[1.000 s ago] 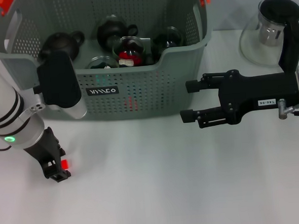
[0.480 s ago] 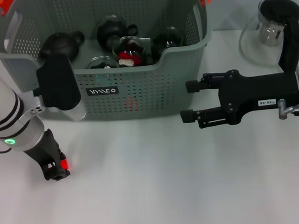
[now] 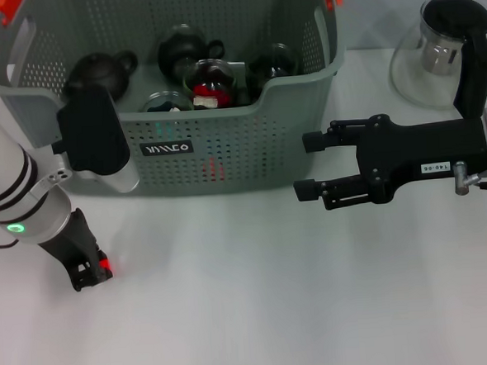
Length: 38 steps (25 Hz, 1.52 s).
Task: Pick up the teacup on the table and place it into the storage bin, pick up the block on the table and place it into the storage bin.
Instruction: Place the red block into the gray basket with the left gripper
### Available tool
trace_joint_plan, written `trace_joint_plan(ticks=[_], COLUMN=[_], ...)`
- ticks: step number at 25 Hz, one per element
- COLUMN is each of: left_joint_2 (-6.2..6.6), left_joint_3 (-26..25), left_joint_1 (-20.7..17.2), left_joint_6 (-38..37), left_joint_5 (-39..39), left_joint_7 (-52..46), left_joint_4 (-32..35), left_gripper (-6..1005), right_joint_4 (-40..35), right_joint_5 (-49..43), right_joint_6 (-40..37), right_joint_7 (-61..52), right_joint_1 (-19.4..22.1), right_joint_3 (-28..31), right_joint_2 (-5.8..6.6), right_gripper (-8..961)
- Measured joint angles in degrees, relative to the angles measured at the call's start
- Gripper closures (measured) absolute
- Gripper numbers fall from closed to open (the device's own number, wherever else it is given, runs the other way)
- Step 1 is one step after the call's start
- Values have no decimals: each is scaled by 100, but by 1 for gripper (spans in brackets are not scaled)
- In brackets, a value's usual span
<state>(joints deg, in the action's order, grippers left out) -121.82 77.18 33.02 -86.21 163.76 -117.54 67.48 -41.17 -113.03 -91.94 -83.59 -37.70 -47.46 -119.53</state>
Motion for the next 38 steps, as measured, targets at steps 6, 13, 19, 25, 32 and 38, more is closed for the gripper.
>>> trace_joint_plan(ticks=[6,13,19,25,32,38], left_joint_2=[-54,-222,100,484,827,828], left_joint_3=[-182,-2150,-3180,-3340,-3225,-3179], left_joint_1=[-34,405,898,1273,1568,1654], left_joint_6=[-386,-2677,-2959,-1684,123,881], left_joint_5=[-38,-1479,-3262,-3208,-3098,-3031], left_joint_7=[-4,-134,-1018,-1164,-1147,-1165], left_joint_4=[452,1879,2798,2083,239,-366], left_gripper=[813,810,808,807,804,802], right_joint_4=[-20,-31,-42,-41,-41,-40], right_joint_5=[0,1,0,-3,-18,-35], right_joint_6=[-6,-135,-280,-411,-447,-493], right_joint_7=[-8,6,33,35,3,-7], right_joint_1=[8,27,86,122,112,108], right_joint_3=[0,0,0,0,0,0], right_joint_2=[0,28,71,85,87,99], right_gripper=[99,100,100,100,100,100])
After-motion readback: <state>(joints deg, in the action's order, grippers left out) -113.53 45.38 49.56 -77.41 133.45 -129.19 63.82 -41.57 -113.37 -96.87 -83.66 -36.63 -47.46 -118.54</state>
